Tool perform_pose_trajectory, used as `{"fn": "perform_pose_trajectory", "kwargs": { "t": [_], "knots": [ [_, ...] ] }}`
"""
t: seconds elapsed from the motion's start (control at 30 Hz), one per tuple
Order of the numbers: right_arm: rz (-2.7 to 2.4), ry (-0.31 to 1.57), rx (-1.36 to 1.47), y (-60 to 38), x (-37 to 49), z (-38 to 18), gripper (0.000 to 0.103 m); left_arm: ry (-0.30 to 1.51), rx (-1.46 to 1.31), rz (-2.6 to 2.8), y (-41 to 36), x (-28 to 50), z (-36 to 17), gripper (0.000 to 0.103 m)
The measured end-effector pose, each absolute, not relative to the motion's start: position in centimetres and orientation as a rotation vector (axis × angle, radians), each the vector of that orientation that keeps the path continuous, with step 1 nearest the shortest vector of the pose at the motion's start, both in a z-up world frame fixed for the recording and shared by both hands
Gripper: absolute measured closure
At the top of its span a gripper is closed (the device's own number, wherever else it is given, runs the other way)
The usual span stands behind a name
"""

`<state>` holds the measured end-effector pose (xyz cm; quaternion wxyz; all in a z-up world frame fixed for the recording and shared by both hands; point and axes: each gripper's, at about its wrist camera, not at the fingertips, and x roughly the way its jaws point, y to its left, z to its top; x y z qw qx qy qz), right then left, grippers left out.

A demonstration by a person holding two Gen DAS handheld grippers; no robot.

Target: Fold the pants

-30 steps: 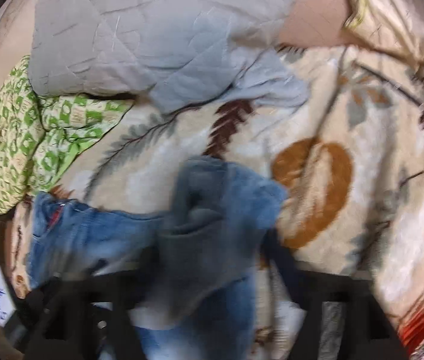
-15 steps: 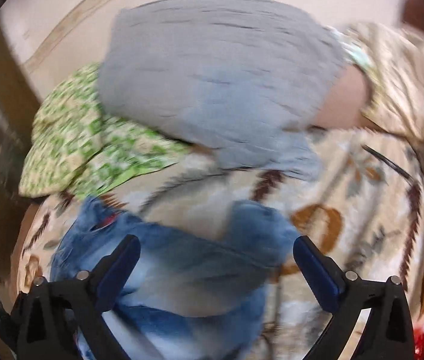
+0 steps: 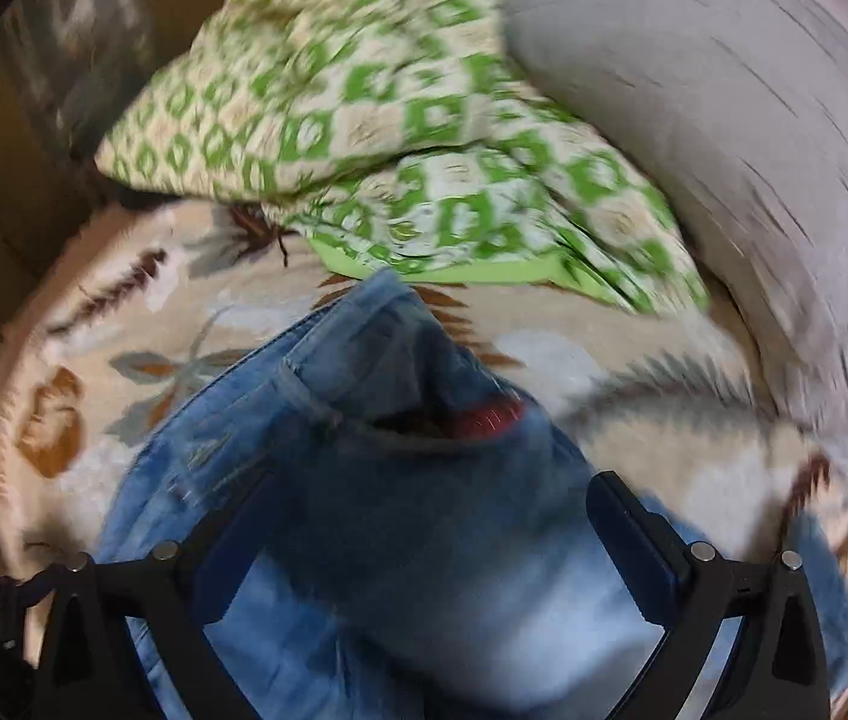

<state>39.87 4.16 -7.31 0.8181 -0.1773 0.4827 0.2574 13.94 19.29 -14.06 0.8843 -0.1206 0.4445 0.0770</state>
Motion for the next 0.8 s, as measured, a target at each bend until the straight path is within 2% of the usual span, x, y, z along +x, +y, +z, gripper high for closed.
{"fn": "perform_pose_trajectory", "kwargs": {
  "t": [0.2, 0.23, 0.27, 0.3, 0.33, 0.37, 0.4, 0.5, 0.67, 0.8],
  "knots": [
    [0.508, 1.028, -0.495, 8.1, 43.2, -11.8, 0.002, 0.882, -0.207, 0.134, 19.0, 13.6, -14.4, 0.003],
    [0.521, 1.059, -0.487, 8.3, 43.8, -12.6, 0.018, 0.878, -0.211, 0.124, 19.1, 13.5, -14.3, 0.008],
    [0.549, 1.082, -0.463, 8.3, 44.0, -13.0, 0.038, 0.872, -0.215, 0.100, 19.1, 13.3, -14.2, 0.026],
    [0.570, 1.110, -0.446, 8.4, 44.2, -13.4, 0.075, 0.867, -0.214, 0.067, 19.1, 13.1, -14.1, 0.050],
    [0.553, 1.133, -0.461, 8.5, 44.3, -13.8, 0.078, 0.862, -0.216, 0.043, 19.1, 12.8, -13.9, 0.055],
    [0.559, 1.122, -0.481, 8.6, 44.0, -13.7, 0.083, 0.858, -0.218, 0.013, 19.0, 12.8, -13.8, 0.066],
    [0.562, 1.093, -0.527, 8.8, 43.5, -13.4, 0.089, 0.856, -0.217, 0.001, 18.9, 12.8, -13.7, 0.071],
    [0.558, 1.038, -0.541, 8.7, 42.7, -11.8, 0.093, 0.826, -0.272, -0.038, 19.6, 12.1, -12.9, 0.076],
    [0.615, 0.920, -0.504, 9.4, 41.2, -7.1, 0.094, 0.727, -0.342, -0.035, 21.7, 10.1, -10.6, 0.076],
    [0.670, 0.820, -0.466, 12.6, 40.2, -3.7, 0.100, 0.669, -0.357, 0.006, 23.2, 8.7, -9.1, 0.076]
  ]
}}
